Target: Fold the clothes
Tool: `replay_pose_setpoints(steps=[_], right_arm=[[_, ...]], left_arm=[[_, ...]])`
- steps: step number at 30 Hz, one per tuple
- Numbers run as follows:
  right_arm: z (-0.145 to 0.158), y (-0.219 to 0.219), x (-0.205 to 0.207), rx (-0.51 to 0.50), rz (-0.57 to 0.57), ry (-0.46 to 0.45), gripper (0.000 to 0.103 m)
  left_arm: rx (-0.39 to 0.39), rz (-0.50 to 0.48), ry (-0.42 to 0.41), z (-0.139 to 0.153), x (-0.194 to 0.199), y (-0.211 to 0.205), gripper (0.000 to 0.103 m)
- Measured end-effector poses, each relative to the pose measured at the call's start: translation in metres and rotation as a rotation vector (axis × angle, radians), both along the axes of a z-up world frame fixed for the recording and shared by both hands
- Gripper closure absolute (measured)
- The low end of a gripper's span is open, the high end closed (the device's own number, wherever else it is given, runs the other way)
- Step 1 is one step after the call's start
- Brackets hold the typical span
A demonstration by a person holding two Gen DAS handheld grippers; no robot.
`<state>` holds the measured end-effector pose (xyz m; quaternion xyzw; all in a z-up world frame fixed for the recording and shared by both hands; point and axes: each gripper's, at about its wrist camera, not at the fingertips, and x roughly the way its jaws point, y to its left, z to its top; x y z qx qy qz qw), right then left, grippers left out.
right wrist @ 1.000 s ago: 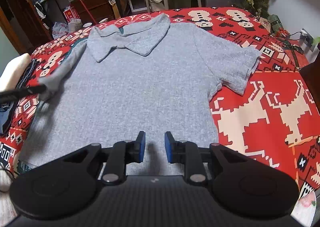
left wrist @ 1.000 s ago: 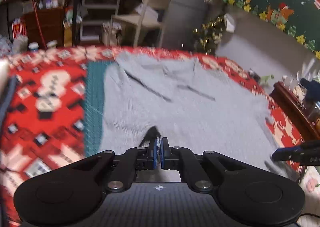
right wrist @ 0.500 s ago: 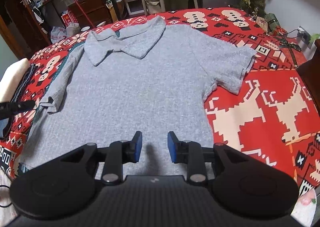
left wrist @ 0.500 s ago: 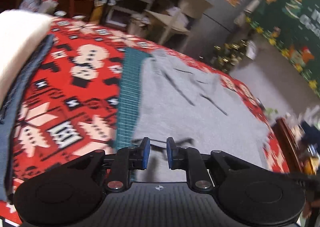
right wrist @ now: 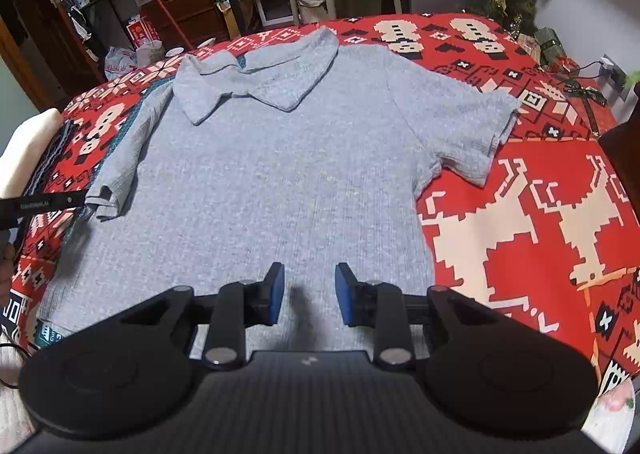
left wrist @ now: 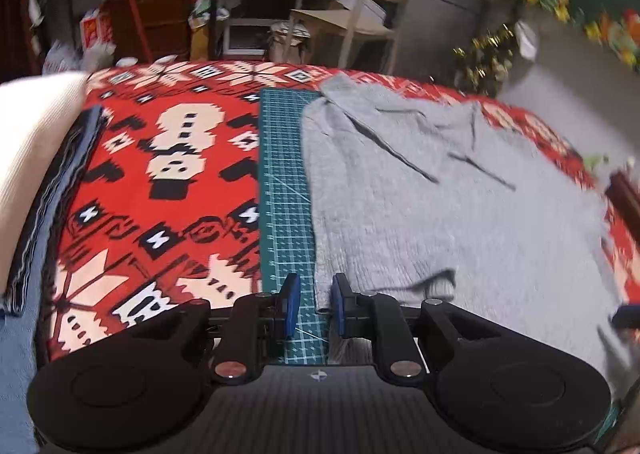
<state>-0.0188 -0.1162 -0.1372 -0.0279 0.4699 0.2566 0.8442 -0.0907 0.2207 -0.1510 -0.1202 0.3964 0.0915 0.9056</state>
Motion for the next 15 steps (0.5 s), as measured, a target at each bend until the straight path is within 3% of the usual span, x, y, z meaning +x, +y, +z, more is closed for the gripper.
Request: replay_pose_setpoints(steps=[2,5,10,15], right_arm=[[-0.001,0.0,0.0,0.002,0.001,0.002,0.073],[-0.001,0.001,0.0,0.006,0.003,0.002,0.073],[0.0,0.002,0.0,0.007,0.005,-0.003,0.073],[0.002,-0.004,0.003,0.002,-0.004,-0.011,0.073]], left_arm=[[0.017,-0.019,0.01,0.0,0.002,-0.003,0.088],[0.028,-0.046,0.025,0.001,0.006,-0.005,0.1],[0.134,-0.071,0.053,0.005,0.007,-0.015,0.101],[0.256,0.004,0.052,0.016,0.003,0.009,0.101]])
